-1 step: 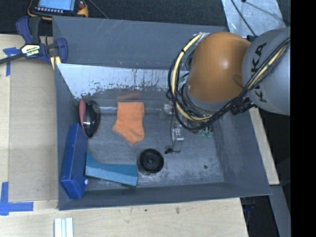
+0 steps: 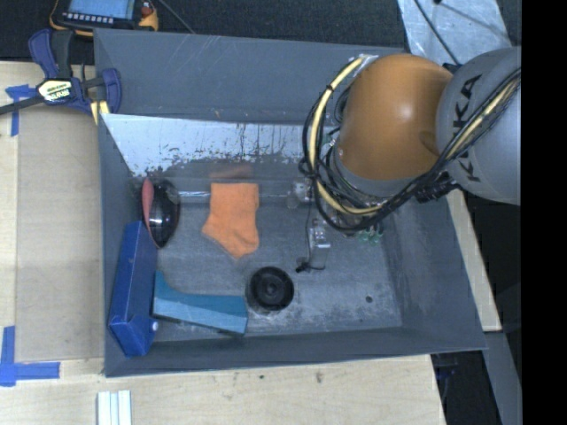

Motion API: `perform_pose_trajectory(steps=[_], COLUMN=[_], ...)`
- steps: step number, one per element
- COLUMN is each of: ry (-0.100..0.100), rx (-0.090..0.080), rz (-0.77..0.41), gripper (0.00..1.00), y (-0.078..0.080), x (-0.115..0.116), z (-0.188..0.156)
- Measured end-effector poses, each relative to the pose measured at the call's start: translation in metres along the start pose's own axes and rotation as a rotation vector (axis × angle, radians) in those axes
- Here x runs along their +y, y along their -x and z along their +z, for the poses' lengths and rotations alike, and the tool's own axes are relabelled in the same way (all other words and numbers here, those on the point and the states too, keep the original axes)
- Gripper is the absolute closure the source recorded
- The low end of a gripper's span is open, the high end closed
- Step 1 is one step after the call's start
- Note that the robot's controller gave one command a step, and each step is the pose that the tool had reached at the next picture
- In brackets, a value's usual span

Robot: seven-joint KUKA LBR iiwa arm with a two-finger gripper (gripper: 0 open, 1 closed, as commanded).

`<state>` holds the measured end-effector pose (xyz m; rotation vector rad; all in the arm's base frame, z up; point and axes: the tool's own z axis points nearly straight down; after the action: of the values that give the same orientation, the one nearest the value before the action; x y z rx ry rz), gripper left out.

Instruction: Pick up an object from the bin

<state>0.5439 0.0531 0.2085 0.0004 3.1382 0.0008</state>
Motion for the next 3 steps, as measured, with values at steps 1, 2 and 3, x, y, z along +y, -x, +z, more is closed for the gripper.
perform_pose_trajectory(steps=[1,2,3], ry=[0.000,-0.001,0.000], rx=[-0.004,0.008,0.000], rz=[0.021,-0.002,-0.016], gripper=[0.00,0.00,0.00], y=[-0.013,-0.050,-0.047], x=[0.008,0.026,0.025], z=[0.066,0.068,0.058])
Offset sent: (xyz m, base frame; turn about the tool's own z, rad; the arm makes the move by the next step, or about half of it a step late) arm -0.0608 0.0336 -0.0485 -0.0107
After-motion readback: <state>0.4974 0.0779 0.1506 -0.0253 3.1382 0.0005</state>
